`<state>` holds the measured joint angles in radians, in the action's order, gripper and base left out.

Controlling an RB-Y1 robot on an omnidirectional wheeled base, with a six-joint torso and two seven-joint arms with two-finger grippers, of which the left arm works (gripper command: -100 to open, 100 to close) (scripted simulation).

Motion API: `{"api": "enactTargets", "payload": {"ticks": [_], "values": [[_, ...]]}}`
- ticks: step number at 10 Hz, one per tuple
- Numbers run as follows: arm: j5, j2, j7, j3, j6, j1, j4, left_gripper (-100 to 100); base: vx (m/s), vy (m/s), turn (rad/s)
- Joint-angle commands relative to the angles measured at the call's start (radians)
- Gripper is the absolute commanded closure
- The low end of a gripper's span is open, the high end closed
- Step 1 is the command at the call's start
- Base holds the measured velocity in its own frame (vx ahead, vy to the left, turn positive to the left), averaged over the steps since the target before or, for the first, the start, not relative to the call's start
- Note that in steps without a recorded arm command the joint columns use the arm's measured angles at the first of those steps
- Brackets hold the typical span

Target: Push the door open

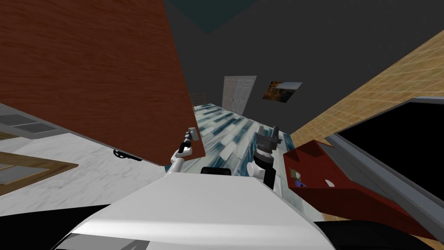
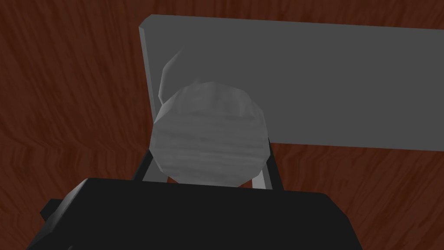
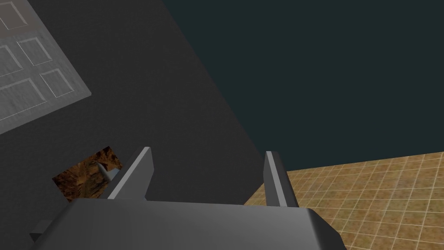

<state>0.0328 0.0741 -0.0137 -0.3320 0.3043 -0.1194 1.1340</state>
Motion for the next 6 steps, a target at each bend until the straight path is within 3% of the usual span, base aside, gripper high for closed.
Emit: {"api": "enactTargets", "payload": {"ticks": [1,3,6], "values": [[0.003,-0.005,-0.002,-0.016,0.003,-0.007,-0.003,100,0.173,-0.065,0.072],[0.004,-0.011,-0.005,-0.03,0.003,-0.008,-0.004,100,0.16,-0.064,0.051],[0.009,0.001,-0.01,-0.057,0.0,-0.002,-0.003,100,0.141,-0.037,0.057]]}}
